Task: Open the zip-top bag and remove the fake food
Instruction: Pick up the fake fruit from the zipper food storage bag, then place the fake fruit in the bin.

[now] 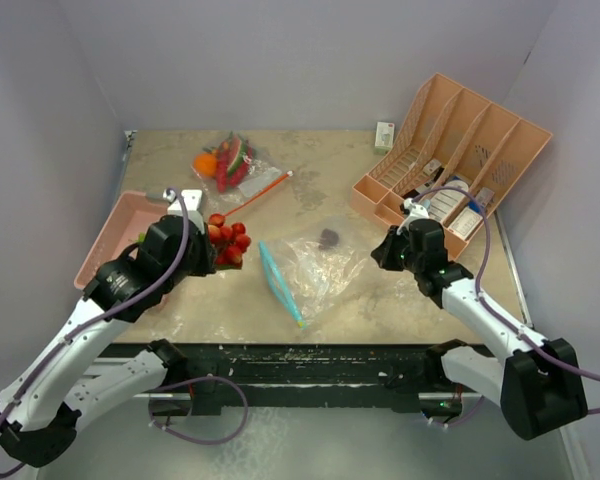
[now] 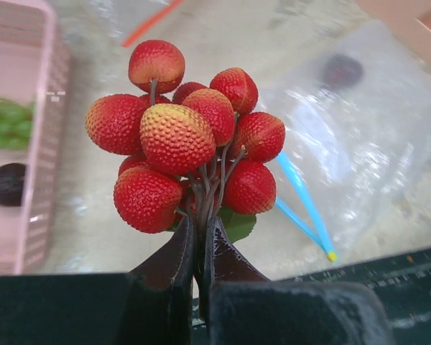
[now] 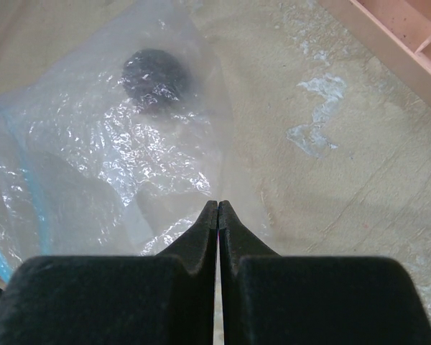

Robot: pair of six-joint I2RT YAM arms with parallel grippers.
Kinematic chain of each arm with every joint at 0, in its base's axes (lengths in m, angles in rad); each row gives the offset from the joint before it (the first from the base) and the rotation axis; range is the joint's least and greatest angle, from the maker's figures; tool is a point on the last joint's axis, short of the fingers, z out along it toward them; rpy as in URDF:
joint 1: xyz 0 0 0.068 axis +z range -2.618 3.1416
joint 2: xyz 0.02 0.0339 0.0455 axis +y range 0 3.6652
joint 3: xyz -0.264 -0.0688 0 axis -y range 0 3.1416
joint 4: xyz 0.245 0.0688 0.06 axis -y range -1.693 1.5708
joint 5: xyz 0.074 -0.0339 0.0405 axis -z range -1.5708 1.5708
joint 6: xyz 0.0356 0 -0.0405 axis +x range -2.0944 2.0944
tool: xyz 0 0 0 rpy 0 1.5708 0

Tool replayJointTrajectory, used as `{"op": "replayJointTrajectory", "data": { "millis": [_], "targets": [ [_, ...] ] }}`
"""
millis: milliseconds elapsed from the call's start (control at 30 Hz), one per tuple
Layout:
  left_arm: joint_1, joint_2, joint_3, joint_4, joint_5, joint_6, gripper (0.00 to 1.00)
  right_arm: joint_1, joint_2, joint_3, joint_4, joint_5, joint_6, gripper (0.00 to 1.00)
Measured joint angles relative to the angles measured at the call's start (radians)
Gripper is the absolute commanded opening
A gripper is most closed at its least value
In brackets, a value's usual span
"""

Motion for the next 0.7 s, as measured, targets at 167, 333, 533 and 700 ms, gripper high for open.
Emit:
{"op": "replayJointTrajectory", "data": {
  "millis": [167, 333, 533, 700],
  "targets": [
    [0.065, 0.079, 0.072, -0.042, -0.189, 0.004, 0.0, -0.001, -0.016, -0.001, -0.001, 0.0, -0.002, 0.0],
    [0.203, 0.116, 0.072, -0.016, -0.309, 0.002, 0.0, -0.003, -0.028, -0.011, 0.0, -0.001, -0.003, 0.0],
    [0.333, 0.138, 0.072, 0.024, -0.491, -0.033, 0.0, -0.006, -0.055, -0.027, -0.002, -0.01, -0.003, 0.0],
    [0.455, 0.151, 0.048, 0.058, -0.569, -0.077, 0.01, -0.006, -0.07, -0.031, -0.003, -0.012, -0.004, 0.0]
  ]
}}
